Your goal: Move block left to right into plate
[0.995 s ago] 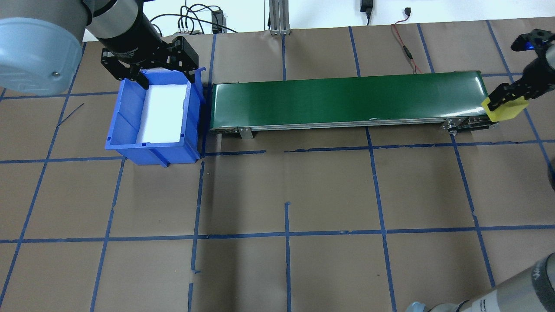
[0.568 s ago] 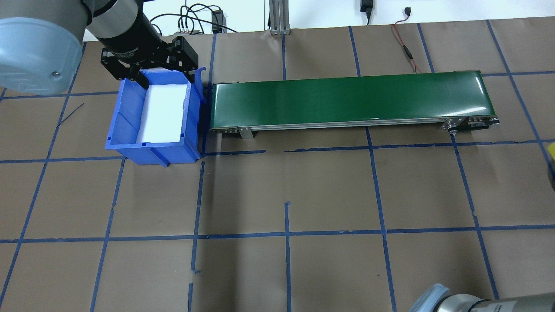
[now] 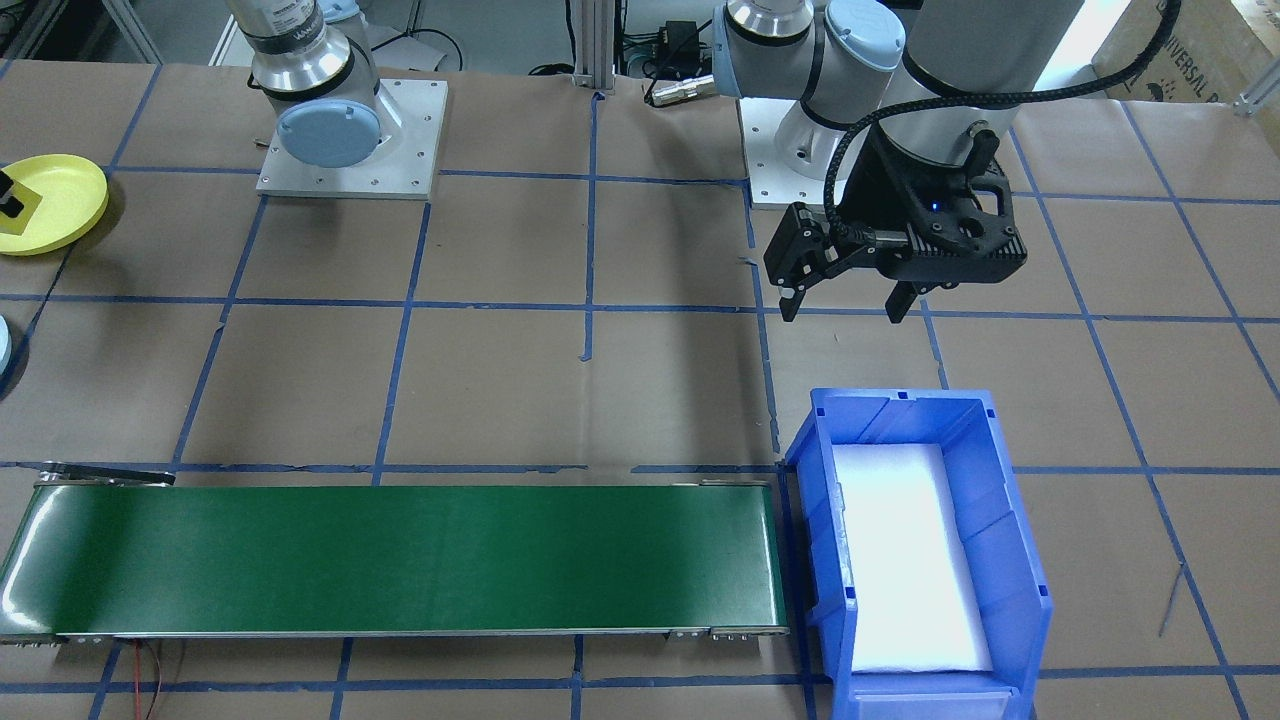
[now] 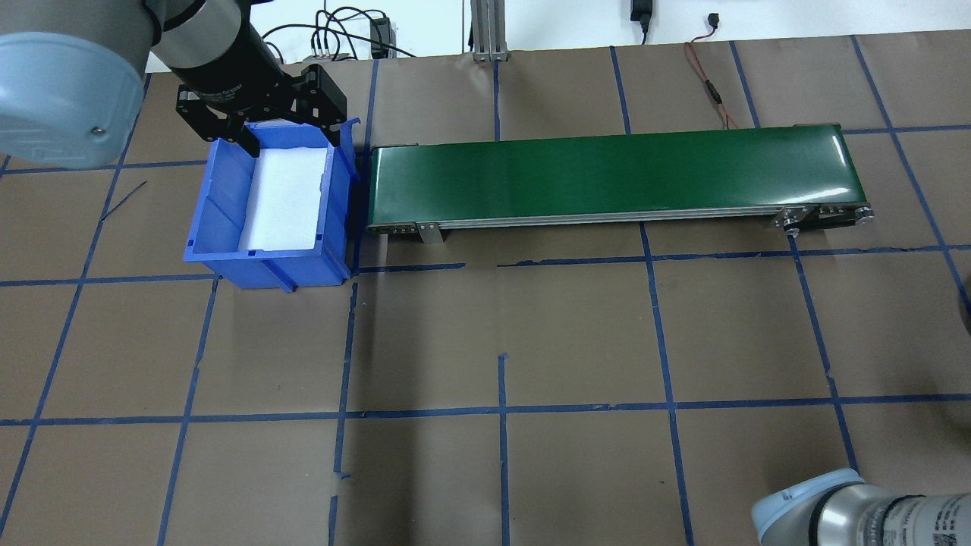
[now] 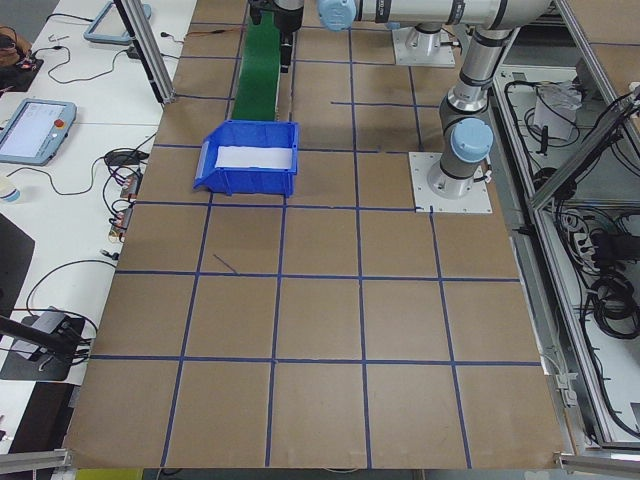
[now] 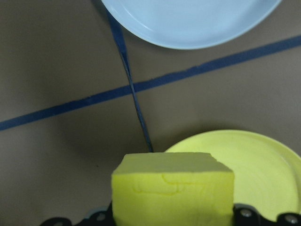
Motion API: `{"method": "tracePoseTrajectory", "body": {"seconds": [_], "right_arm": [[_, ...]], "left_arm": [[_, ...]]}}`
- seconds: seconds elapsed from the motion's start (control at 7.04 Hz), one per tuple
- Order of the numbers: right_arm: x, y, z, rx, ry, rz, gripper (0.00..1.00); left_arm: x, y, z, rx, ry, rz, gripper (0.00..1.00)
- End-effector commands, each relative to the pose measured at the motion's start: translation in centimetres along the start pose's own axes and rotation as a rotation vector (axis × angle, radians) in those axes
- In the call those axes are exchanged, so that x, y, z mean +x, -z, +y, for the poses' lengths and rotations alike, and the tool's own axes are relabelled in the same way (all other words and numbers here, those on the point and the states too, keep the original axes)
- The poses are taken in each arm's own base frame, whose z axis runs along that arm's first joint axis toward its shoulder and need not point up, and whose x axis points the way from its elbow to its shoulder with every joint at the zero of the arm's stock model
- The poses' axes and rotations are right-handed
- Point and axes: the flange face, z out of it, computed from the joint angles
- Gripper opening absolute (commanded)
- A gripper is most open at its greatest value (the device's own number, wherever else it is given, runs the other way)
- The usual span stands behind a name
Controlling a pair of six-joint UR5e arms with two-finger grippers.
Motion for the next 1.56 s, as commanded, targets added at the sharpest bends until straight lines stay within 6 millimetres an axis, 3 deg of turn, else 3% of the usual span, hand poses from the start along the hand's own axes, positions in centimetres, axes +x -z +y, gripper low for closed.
{"method": "tracePoseTrajectory", "body": {"seconds": [0.0,0.14,0.28,0.57,0.71,0.85,0.99,1.14,1.28,1.42], "right_arm": [[2.4,-2.5,2.1,-0.02,-0.051,-0.03,0.42],[3.4,-2.5,1.6,-0.004,-0.052,-0.006,0.76],[3.5,-2.6,1.6,-0.003,-0.052,0.004,1.0],[3.7,-1.5,1.7,-0.013,-0.058,0.036,1.0],[0.7,4.1,-2.3,0.042,0.025,0.131,1.0],[-6.7,9.6,-7.5,0.024,0.136,0.149,1.0],[-14.0,13.2,-11.0,0.003,0.223,0.134,1.0],[-22.7,14.5,-14.1,0.022,0.217,0.156,1.0],[-30.7,14.8,-15.4,0.003,0.344,0.227,1.0],[-39.0,16.4,-15.2,-0.022,0.498,0.231,1.0]], "left_arm": [[0.0,0.0,0.0,0.001,0.0,0.001,1.0],[0.0,0.0,0.0,0.002,0.0,0.001,1.0],[0.0,0.0,0.0,0.002,0.0,0.001,1.0],[0.1,0.0,0.0,0.002,-0.002,0.003,1.0],[0.0,0.0,0.0,0.002,0.0,0.003,1.0],[0.0,0.0,0.0,0.002,0.0,0.003,1.0],[0.0,0.0,0.0,0.001,0.0,0.003,1.0],[0.0,0.0,0.0,0.001,0.0,0.003,1.0],[0.0,0.0,0.0,0.001,0.0,0.003,1.0],[0.1,0.0,0.0,0.002,-0.002,0.003,1.0]]}}
